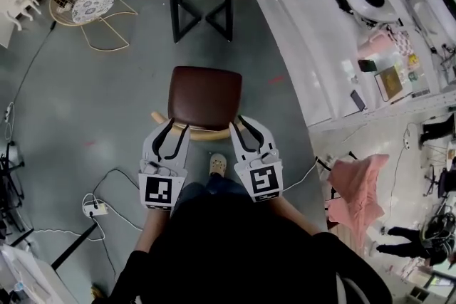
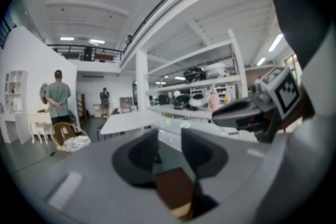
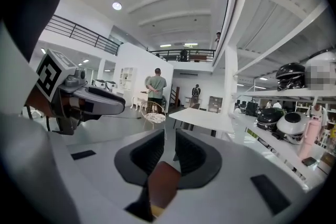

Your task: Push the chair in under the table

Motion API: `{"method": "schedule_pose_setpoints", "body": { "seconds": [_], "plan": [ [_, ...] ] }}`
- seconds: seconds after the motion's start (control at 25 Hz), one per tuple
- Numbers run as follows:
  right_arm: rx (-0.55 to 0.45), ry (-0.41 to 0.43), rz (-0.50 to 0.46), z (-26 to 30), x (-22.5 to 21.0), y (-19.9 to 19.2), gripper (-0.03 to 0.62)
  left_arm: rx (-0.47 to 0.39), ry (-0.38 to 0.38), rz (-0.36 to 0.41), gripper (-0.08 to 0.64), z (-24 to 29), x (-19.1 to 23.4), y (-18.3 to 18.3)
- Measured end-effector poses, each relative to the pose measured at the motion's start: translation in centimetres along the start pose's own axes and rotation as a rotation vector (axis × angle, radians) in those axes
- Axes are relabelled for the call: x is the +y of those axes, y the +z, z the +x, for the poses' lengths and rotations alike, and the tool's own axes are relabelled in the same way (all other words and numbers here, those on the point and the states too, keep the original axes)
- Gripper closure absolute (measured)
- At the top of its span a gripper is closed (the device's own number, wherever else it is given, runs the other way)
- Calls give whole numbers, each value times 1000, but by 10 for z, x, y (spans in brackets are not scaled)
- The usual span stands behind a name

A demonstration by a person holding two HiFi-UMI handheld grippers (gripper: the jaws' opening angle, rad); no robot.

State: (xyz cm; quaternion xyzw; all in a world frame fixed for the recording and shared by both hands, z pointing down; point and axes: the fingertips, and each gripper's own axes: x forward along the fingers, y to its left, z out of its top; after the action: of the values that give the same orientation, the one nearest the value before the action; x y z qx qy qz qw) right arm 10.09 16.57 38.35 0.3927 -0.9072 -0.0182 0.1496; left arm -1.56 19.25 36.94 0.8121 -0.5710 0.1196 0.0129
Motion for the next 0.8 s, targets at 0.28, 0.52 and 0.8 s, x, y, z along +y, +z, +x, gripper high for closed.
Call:
{"method": "schedule_pose_setpoints", "body": {
  "seconds": [0.28, 0.52, 0.8],
  "plan": [
    [80, 65, 20, 13, 0, -28, 495, 105, -44, 34, 378, 8, 13, -30],
    [171, 97, -22, 26, 3, -54, 462, 209, -187, 116, 339, 20, 22, -68],
    [292, 114, -54, 44, 8, -87, 439, 361, -338, 190, 314, 31, 26, -117]
  ]
}}
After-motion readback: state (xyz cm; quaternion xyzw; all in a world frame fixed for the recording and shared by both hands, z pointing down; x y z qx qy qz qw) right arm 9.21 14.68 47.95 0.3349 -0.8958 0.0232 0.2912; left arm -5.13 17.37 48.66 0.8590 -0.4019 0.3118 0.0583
